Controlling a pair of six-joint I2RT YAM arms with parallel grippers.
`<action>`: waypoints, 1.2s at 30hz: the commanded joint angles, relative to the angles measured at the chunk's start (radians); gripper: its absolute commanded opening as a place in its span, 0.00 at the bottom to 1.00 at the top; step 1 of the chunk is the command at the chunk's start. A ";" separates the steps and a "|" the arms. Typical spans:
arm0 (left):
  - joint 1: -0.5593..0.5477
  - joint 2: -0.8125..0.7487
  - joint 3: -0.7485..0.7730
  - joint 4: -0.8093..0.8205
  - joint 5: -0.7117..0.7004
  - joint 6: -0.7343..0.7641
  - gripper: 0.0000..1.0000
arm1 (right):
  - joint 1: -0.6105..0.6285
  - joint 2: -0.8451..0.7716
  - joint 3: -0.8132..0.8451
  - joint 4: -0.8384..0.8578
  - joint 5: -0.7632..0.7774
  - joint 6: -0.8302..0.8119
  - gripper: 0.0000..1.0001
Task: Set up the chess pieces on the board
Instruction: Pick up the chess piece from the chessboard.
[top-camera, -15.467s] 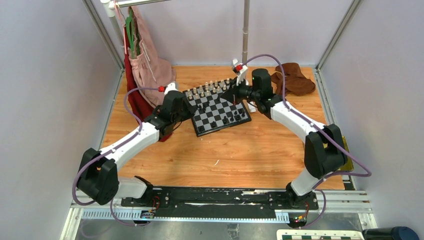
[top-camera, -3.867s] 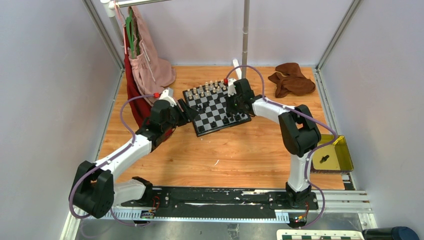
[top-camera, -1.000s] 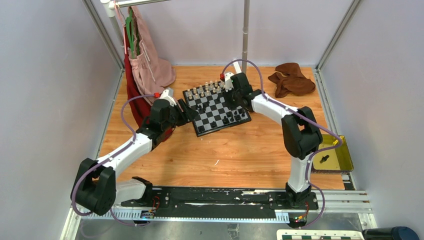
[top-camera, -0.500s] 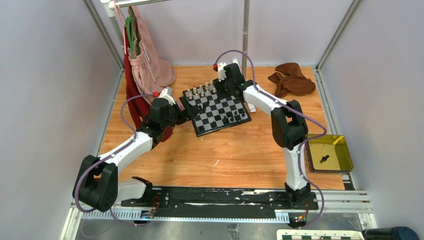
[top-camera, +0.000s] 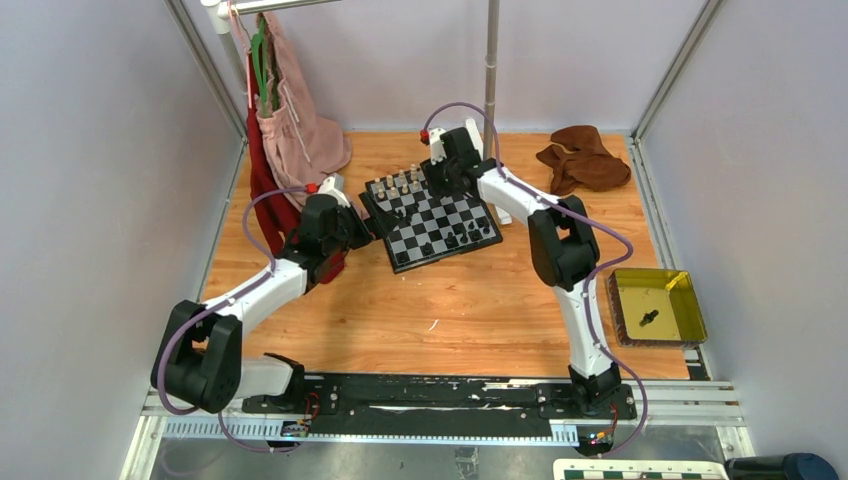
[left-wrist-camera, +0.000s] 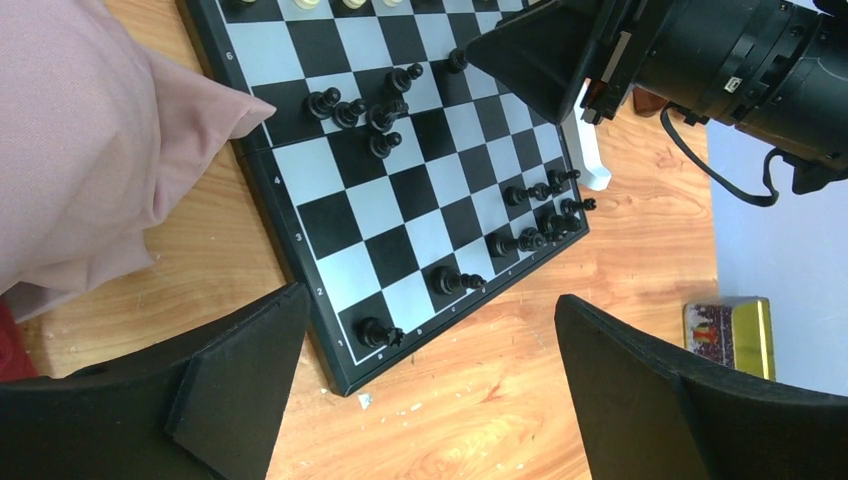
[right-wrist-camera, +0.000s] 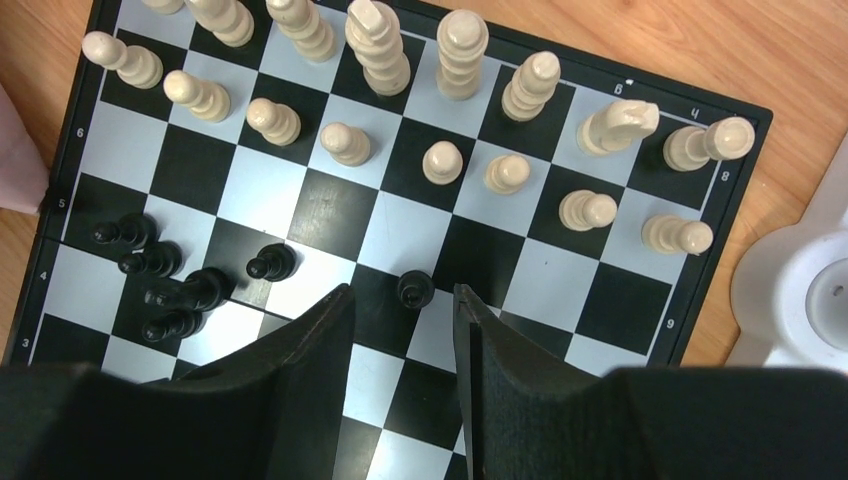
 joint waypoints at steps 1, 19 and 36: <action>0.014 0.019 0.031 0.020 0.013 0.014 1.00 | -0.006 0.036 0.052 -0.029 -0.016 -0.005 0.44; 0.043 0.034 0.033 0.021 0.032 0.022 1.00 | -0.014 0.086 0.069 -0.023 -0.023 0.009 0.37; 0.053 -0.011 -0.007 0.020 0.040 0.005 1.00 | -0.011 0.023 0.002 0.000 -0.001 0.001 0.06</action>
